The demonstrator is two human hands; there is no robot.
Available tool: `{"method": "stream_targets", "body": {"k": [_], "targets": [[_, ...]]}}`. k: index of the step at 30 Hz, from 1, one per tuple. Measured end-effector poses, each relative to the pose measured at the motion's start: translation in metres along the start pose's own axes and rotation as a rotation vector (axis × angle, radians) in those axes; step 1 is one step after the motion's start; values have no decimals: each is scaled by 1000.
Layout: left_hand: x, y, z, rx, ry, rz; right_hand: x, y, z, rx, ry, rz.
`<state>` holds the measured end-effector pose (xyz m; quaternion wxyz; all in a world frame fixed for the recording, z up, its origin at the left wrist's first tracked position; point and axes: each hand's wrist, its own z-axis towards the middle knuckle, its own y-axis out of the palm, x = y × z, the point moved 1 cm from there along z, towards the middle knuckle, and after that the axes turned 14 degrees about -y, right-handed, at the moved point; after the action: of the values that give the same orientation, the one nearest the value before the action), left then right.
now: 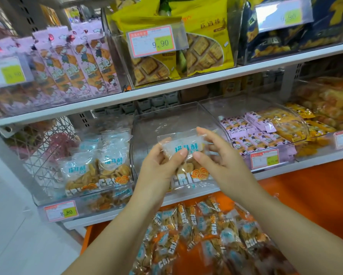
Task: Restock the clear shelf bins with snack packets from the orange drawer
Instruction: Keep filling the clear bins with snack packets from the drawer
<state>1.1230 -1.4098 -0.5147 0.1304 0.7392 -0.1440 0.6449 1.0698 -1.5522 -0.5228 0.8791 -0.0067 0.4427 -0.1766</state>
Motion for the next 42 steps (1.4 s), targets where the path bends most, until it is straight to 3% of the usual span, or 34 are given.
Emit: {"method": "stream_targets", "body": {"k": [4,8,12,20,25,28,32,36,39,42], "targets": [[-2,-10,-8,-19,64,99,2,16,-5,64,-35,42],[-1,-33,-20,72,112,145,-4,21,2,-12,-2,107],[11,-76,-24,235,155,216,16,18,24,-87,44,-189],[22,-141,-22,323,258,270,79,56,77,-590,247,-875],[11,-167,-32,335,222,217,109,79,90,-964,369,-1133],[5,-178,-33,349,211,203,126,85,94,-1048,416,-1259],[5,-186,-30,347,221,194,132,76,98,-960,408,-1278],[5,-191,-28,353,262,204,101,60,100,-611,341,-1156],[5,-192,-32,344,278,197,51,57,97,-319,223,-754],[7,-193,-41,296,261,224,-2,67,88,-132,246,-223]]}}
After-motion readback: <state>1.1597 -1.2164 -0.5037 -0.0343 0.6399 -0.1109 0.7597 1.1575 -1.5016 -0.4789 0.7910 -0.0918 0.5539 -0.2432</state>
